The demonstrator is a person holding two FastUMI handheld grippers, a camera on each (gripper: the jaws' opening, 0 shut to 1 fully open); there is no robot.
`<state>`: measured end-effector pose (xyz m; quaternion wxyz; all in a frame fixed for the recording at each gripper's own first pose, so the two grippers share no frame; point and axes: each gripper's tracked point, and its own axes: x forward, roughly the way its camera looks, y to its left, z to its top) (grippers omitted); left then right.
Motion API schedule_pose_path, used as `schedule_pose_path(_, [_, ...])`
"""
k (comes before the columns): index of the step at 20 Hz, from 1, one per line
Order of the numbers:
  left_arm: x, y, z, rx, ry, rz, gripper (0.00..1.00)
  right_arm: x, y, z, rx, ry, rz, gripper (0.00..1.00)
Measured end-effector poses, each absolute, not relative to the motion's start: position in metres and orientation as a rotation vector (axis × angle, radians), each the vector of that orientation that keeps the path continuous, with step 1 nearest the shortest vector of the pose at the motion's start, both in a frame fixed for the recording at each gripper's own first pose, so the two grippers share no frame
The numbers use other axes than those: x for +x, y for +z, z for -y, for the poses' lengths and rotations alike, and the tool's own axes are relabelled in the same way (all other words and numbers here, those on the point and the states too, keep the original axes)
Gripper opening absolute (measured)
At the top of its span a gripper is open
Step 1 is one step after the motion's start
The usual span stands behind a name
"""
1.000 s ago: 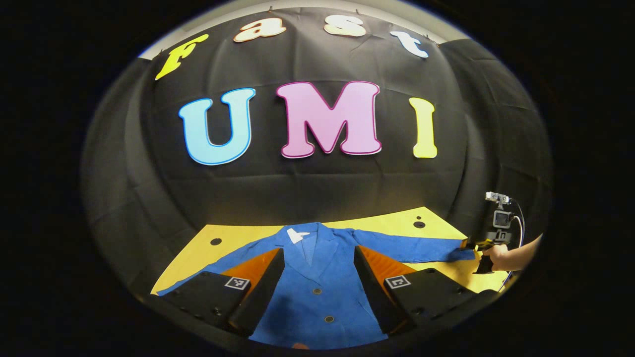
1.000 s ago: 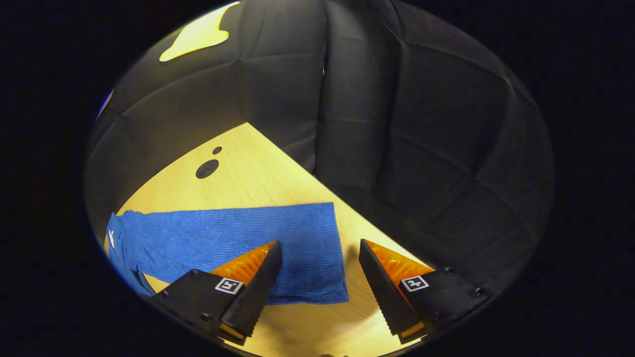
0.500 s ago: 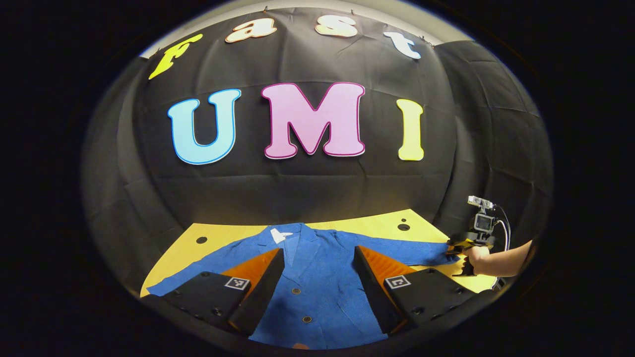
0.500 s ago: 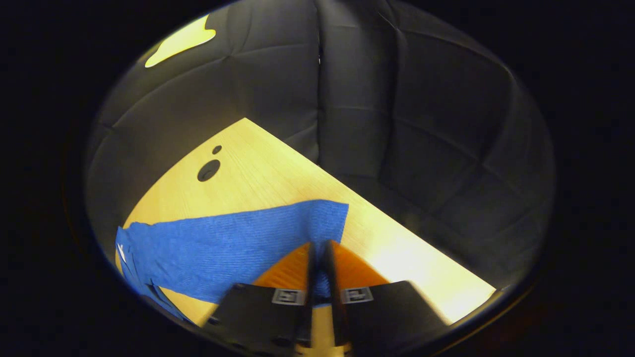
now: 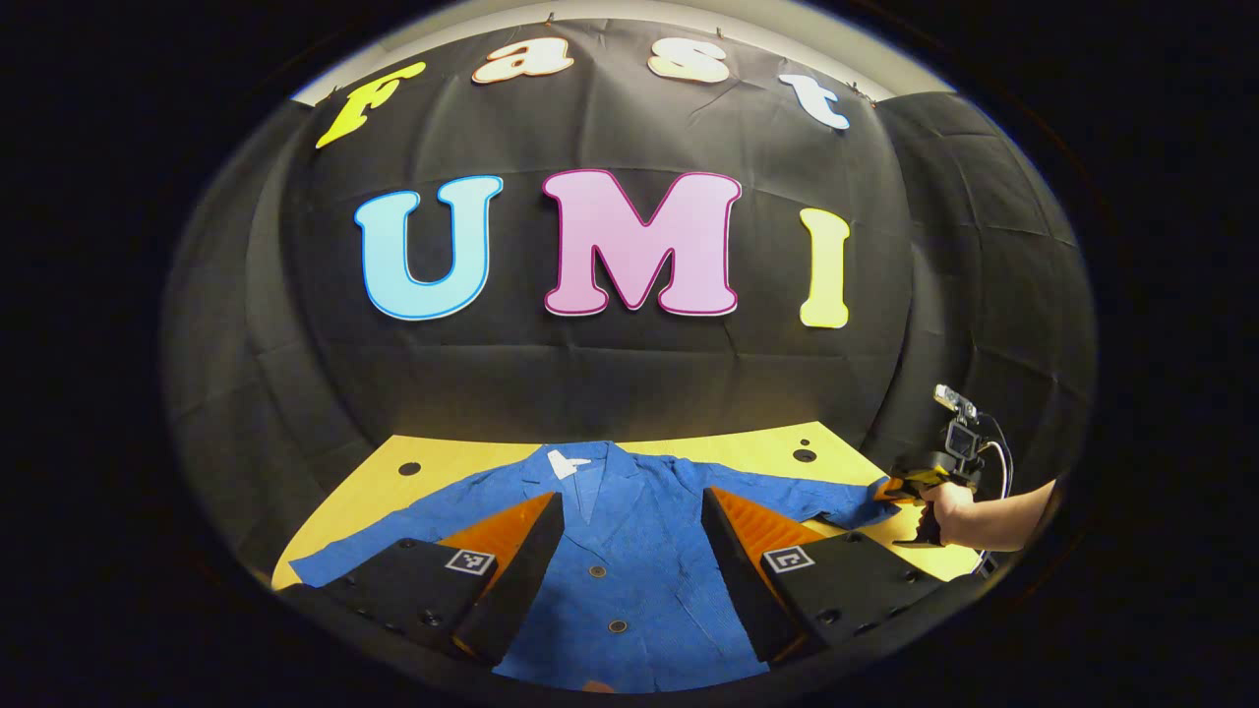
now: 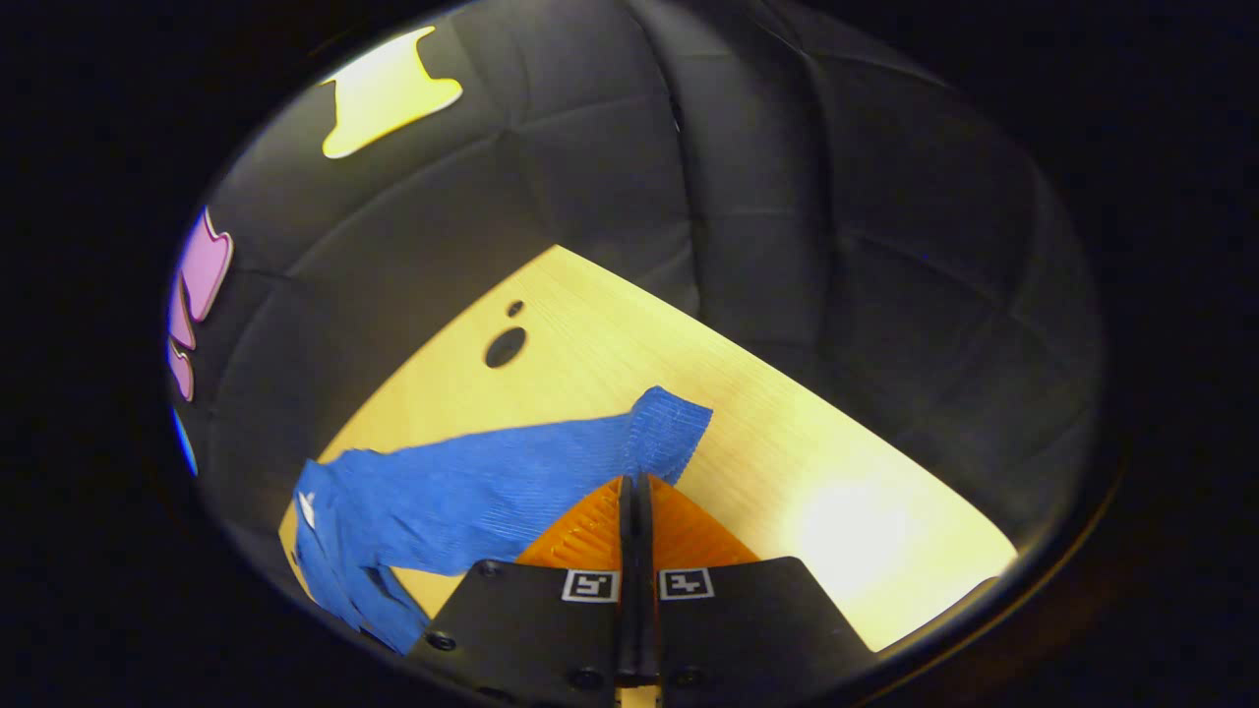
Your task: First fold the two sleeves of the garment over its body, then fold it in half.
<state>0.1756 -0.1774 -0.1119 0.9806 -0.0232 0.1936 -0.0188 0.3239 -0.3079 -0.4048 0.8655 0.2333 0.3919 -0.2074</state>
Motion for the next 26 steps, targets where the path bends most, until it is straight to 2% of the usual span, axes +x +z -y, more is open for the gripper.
schedule_pose_path(7, [0.161,-0.102,0.154,-0.038,-0.02,-0.362,0.81,0.365,-0.367,0.196,0.449,-0.248,-0.773,0.0])
schedule_pose_path(14, [0.133,-0.102,0.108,-0.046,0.031,-0.355,0.81,0.374,-0.336,0.073,0.418,-0.098,-0.748,0.01])
schedule_pose_path(26, [0.064,-0.123,-0.015,-0.133,0.248,-0.374,0.8,0.378,-0.327,-0.189,0.343,0.212,-0.799,0.0])
